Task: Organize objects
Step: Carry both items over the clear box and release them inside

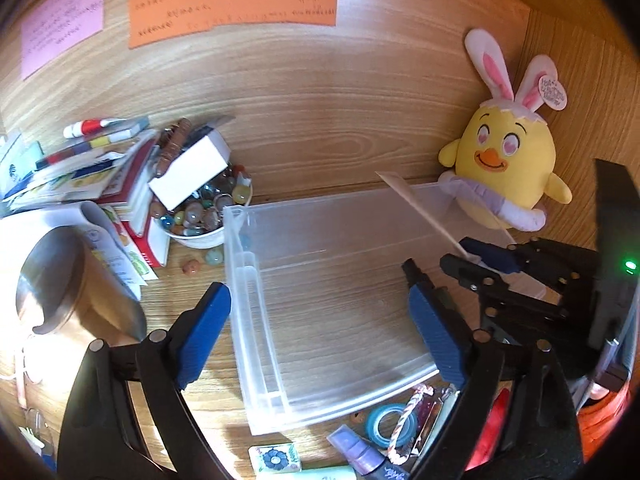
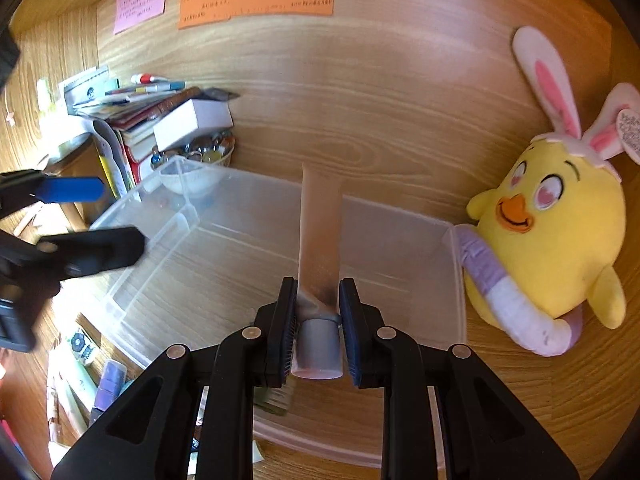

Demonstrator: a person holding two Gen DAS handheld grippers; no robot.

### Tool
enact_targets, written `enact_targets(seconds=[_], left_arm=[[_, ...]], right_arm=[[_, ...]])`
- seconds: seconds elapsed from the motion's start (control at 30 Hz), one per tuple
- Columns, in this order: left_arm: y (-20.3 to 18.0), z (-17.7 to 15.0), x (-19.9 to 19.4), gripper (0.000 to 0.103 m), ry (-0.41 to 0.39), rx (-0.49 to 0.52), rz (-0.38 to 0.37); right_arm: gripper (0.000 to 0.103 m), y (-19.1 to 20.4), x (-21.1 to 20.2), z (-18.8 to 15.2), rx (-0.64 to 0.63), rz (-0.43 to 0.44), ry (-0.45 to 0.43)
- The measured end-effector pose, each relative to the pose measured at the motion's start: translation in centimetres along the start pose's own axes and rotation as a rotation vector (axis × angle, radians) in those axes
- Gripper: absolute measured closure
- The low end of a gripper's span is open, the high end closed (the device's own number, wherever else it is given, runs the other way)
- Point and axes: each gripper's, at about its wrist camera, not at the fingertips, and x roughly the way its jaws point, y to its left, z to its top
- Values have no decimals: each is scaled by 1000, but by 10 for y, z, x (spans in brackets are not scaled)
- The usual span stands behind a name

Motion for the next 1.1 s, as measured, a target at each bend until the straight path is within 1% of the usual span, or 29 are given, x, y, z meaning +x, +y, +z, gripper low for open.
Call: enact_targets(seconds=[0.13,0.23,0.33,0.53,0.57,0.63,0.7,0.77,0.83,0.9,0.97,1.1], left_arm=[[2,-6,-8,11,-13,1,11],[4,-13,-15,11,-22,6,21],[4,-20,-19,11,-24,12,33],[3,-36,-26,10,-22,30,55],[3,-39,-27,10,-20,30,55],[4,-44,-30,9,-19,28,53],[6,-49,-33,5,-21,26,60],[6,-55,-37,5,-22,27,70],[8,-62,-41,5,-14,22,71],[10,-70,-45,4,-3,10,66],[10,-78,-47,4,12,4,72],[4,-96,-55,4,20,13,100]], right_arm=[[84,-2,10,0,5,7,43],[84,-3,16,-1,4,-6,72],[84,-6,17,-1,19,5,92],[83,-5,13,0,24,-6,114],[80,-5,11,0,24,-7,116],[71,-5,5,0,24,-13,108],[54,-3,-5,-2,19,-30,87],[46,0,-16,-4,11,-49,60],[42,4,-28,-8,6,-54,40],[35,8,-41,-12,3,-51,25],[31,13,-53,-20,-3,-47,5],[25,23,-71,-37,-11,-39,-9]])
